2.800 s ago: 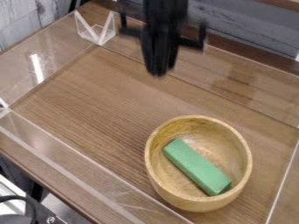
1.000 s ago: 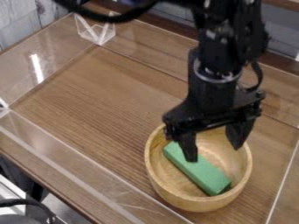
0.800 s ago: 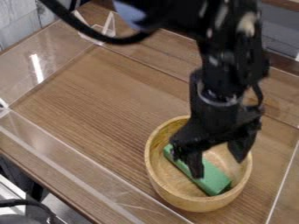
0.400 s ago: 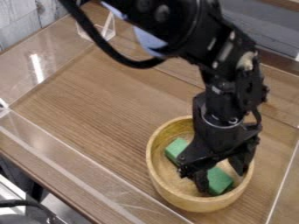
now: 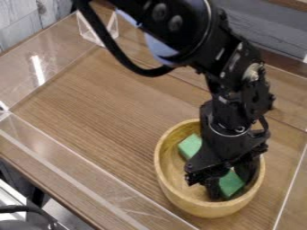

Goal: Remove the green block from inside the brown bowl and put it on the table

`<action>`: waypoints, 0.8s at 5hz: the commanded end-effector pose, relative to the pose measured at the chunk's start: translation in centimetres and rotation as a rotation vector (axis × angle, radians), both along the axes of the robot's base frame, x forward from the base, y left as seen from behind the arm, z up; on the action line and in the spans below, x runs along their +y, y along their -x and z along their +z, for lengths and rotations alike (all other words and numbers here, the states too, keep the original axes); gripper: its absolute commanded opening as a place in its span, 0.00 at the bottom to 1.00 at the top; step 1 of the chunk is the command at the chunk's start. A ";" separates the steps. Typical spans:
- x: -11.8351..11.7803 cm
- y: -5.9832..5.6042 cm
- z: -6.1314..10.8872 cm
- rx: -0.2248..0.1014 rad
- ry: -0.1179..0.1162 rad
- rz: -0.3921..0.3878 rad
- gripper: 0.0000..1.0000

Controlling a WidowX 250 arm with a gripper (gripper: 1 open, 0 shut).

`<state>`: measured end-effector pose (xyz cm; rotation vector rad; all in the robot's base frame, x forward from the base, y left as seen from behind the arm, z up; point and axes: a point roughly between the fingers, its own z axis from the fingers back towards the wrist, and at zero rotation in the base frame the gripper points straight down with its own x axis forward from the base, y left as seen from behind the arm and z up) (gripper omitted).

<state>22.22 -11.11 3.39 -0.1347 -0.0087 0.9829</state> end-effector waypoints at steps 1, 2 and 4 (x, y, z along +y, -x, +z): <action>0.1 -0.2 0.6 -0.002 0.007 -0.035 0.00; 0.0 0.1 0.7 0.021 0.006 -0.061 0.00; 0.0 0.7 1.0 0.069 0.003 -0.123 0.00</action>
